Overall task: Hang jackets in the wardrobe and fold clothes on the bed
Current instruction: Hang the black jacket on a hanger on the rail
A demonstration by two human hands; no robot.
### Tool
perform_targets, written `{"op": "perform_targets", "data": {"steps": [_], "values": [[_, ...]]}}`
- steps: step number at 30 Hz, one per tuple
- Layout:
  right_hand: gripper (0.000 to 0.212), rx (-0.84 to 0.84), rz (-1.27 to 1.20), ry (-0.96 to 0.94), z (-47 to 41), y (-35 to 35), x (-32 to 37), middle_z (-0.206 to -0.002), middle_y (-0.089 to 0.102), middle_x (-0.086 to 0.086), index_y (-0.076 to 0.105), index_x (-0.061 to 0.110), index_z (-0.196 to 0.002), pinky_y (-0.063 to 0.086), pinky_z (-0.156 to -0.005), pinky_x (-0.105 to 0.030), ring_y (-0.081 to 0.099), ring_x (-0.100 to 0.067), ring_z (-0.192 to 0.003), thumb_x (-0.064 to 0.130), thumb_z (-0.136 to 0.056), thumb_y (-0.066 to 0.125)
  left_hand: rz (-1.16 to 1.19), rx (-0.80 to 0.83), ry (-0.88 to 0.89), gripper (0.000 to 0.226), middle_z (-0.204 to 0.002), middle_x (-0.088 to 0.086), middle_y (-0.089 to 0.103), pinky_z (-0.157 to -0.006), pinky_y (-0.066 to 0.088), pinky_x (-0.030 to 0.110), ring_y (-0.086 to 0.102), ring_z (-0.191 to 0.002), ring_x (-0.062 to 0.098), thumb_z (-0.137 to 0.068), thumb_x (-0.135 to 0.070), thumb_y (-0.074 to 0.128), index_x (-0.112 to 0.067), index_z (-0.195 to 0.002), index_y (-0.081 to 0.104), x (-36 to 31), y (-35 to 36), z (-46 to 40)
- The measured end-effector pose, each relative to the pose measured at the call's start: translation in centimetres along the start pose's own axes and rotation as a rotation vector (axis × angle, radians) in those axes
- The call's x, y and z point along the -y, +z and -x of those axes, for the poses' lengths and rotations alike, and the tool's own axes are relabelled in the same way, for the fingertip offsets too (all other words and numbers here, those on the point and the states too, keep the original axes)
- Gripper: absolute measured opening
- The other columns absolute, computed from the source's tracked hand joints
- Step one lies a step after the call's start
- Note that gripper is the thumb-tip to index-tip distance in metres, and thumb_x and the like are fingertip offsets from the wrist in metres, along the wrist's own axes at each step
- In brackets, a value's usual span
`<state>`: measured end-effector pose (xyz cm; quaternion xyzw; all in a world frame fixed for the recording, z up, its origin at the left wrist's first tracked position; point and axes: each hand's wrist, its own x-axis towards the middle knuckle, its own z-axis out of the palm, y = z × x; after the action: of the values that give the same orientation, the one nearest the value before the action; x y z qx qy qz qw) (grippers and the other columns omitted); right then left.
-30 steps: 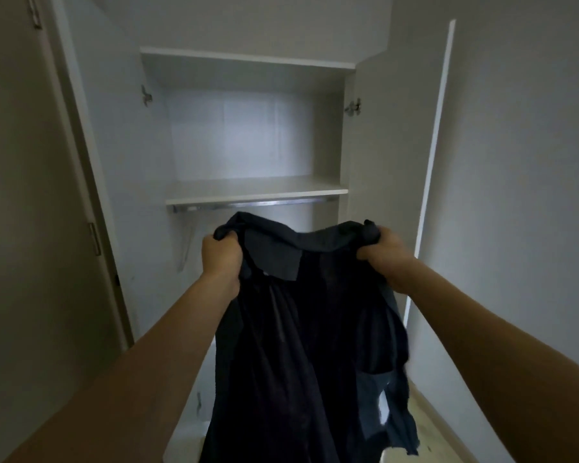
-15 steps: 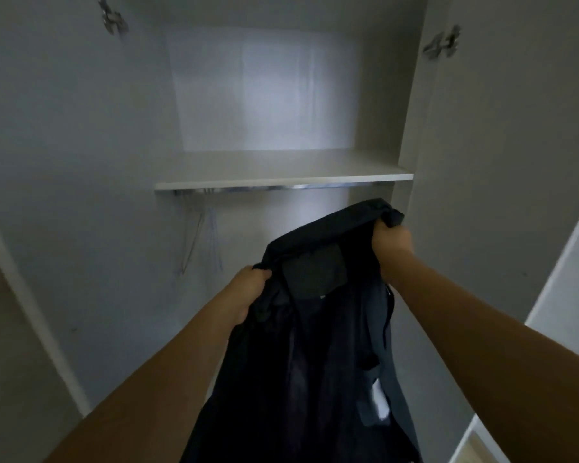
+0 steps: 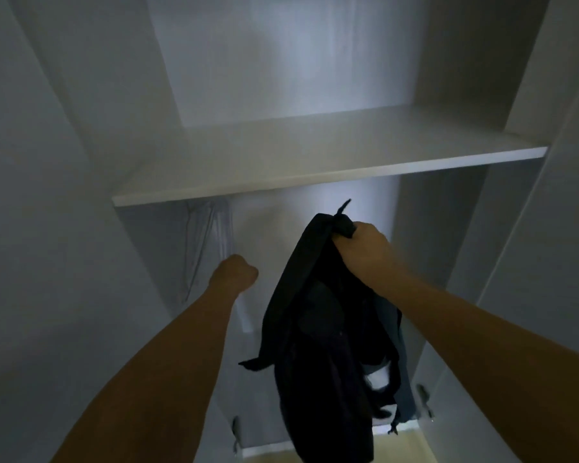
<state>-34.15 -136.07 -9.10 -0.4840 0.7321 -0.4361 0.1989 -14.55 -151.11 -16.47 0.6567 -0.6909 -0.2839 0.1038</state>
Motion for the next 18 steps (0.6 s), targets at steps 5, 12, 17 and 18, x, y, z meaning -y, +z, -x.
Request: {"op": "perform_targets", "data": {"steps": [5, 12, 17, 18], "values": [[0.035, 0.008, 0.383, -0.04, -5.0, 3.2, -2.2, -0.065, 0.051, 0.001, 0.039, 0.019, -0.064, 0.035, -0.053, -0.028, 0.053, -0.017, -0.06, 0.029, -0.096, 0.047, -0.321, -0.196, -0.004, 0.05, -0.138, 0.016, 0.052, -0.096, 0.046, 0.04, 0.055, -0.12, 0.03, -0.099, -0.026, 0.048, -0.003, -0.142, 0.041, 0.7, 1.2, -9.8], [0.03, -0.002, 0.484, 0.016, -9.6, 4.4, -3.3, -0.068, 0.054, -0.003, 0.045, 0.015, -0.069, 0.031, -0.049, -0.027, 0.052, -0.019, -0.059, 0.033, -0.094, 0.049, -0.536, -0.201, -0.024, 0.089, -0.141, 0.017, 0.05, -0.098, 0.044, 0.04, 0.055, -0.123, 0.031, -0.092, -0.025, 0.063, -0.002, -0.154, 0.003, 2.4, 1.3, -16.8], [0.033, -0.002, 0.479, 0.024, -10.7, 4.2, -3.7, -0.065, 0.052, -0.002, 0.043, 0.016, -0.067, 0.031, -0.048, -0.028, 0.052, -0.019, -0.059, 0.035, -0.093, 0.049, -0.625, -0.222, -0.084, 0.066, -0.133, 0.015, 0.058, -0.087, 0.05, 0.038, 0.06, -0.117, 0.03, -0.092, -0.02, 0.061, -0.002, -0.148, 0.03, 2.4, -0.8, -18.3], [0.032, 0.004, 0.486, 0.032, -10.8, 4.3, -3.7, -0.066, 0.052, -0.002, 0.043, 0.017, -0.067, 0.031, -0.048, -0.027, 0.052, -0.018, -0.059, 0.036, -0.093, 0.049, -0.658, -0.21, -0.091, 0.053, -0.13, 0.012, 0.06, -0.084, 0.05, 0.036, 0.061, -0.116, 0.029, -0.092, -0.019, 0.06, -0.004, -0.141, 0.044, 2.3, -1.2, -18.3]]}}
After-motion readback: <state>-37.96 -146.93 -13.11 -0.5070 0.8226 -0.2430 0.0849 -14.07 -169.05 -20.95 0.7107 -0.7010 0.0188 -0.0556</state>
